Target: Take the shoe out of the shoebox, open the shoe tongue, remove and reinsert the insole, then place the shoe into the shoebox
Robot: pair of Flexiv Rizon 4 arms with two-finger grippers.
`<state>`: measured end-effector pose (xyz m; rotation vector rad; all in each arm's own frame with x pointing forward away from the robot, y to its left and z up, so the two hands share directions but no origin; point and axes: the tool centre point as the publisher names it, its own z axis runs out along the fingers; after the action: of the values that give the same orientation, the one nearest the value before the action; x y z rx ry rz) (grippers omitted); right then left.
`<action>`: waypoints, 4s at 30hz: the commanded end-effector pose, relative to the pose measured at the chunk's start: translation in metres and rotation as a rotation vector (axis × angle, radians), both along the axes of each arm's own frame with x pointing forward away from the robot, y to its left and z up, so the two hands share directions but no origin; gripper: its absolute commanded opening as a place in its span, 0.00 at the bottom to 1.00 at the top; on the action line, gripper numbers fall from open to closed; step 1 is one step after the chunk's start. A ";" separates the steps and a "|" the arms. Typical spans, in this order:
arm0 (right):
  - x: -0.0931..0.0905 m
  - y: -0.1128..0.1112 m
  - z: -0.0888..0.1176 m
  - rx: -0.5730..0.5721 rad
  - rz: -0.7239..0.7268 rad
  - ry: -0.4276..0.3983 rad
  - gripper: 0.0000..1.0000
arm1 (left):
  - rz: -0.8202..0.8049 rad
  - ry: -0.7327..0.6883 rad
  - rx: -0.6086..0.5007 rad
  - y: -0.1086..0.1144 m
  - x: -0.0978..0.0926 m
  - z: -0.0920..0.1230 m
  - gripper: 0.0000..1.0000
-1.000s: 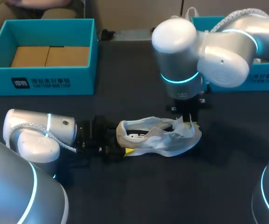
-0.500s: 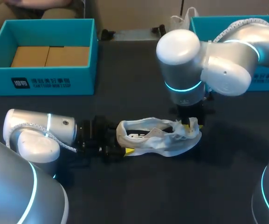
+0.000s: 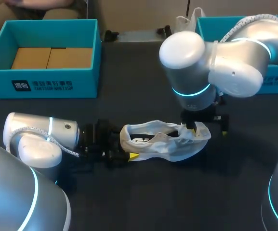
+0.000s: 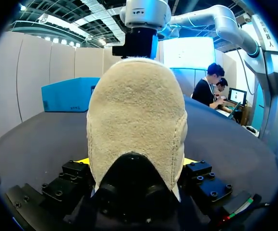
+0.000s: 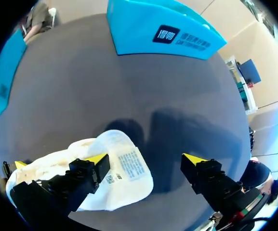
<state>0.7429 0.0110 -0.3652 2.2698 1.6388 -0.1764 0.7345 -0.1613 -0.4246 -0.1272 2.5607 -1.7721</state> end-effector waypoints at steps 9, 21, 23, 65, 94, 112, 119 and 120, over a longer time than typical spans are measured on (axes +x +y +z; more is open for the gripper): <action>-0.009 0.006 0.023 0.054 0.071 -0.042 1.00 | -0.001 0.001 0.005 -0.001 0.002 -0.001 0.00; 0.000 0.023 0.076 0.018 0.254 -0.057 1.00 | -0.001 0.001 0.005 -0.001 0.002 -0.001 0.00; 0.004 0.026 0.085 0.003 0.291 -0.066 1.00 | -0.001 0.001 0.005 -0.001 0.002 -0.001 0.00; 0.029 0.179 0.169 -0.108 1.409 -0.062 0.00 | -0.001 0.001 0.005 -0.001 0.002 -0.001 0.00; 0.001 0.186 0.141 -0.072 1.554 0.060 0.00 | -0.001 0.001 0.005 -0.001 0.002 -0.001 0.00; -0.017 0.191 0.080 0.050 1.796 0.164 0.00 | -0.001 0.001 0.005 -0.001 0.002 -0.001 0.00; -0.017 0.188 0.054 0.094 1.824 0.203 0.00 | -0.001 0.001 0.005 -0.001 0.002 -0.001 0.00; -0.016 0.187 0.051 0.103 1.823 0.191 0.00 | -0.001 0.001 0.005 -0.001 0.002 -0.001 0.00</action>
<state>0.7220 0.2019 -0.3016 0.1001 2.9942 0.1076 0.7346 -0.1612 -0.4249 -0.1275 2.5606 -1.7724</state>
